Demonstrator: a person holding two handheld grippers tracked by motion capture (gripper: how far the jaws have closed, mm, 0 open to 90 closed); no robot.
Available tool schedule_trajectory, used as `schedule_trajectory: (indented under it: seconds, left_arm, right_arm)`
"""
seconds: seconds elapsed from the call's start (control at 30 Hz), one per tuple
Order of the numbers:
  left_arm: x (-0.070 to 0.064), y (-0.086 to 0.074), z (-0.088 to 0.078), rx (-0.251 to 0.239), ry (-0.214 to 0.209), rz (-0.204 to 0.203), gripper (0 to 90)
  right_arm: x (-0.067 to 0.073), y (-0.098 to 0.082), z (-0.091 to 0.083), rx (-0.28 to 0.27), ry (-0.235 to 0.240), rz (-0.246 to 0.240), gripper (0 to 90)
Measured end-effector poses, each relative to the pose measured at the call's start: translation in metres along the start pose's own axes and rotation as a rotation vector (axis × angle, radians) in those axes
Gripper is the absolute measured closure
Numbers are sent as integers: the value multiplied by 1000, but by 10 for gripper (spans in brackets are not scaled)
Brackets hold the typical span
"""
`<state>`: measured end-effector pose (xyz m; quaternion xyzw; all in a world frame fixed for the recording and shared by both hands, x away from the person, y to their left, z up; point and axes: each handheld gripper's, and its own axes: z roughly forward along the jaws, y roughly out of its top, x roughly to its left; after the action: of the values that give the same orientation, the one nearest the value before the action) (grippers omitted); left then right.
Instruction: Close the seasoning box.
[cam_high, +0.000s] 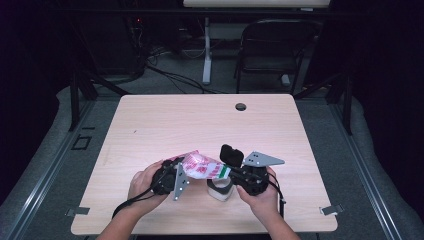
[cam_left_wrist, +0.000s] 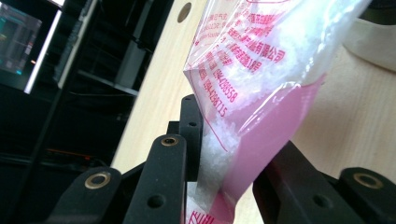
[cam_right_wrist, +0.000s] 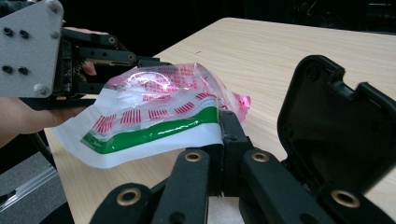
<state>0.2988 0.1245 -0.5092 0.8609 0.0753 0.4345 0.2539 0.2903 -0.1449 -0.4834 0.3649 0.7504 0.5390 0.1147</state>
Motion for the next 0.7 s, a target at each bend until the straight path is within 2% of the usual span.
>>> schedule_trajectory:
  seconds: [0.4, 0.5, 0.7]
  left_arm:
    - [2, -19, 7, -23, -130, -177, 775]
    - [0, -21, 11, -20, -170, -208, 750]
    - [-6, -23, 17, 1, -222, -235, 734]
  right_arm:
    - [5, 7, 12, 1, 29, -18, 900]
    - [7, 9, 15, 5, 31, -23, 900]
    - [9, 9, 21, 16, 35, -38, 900]
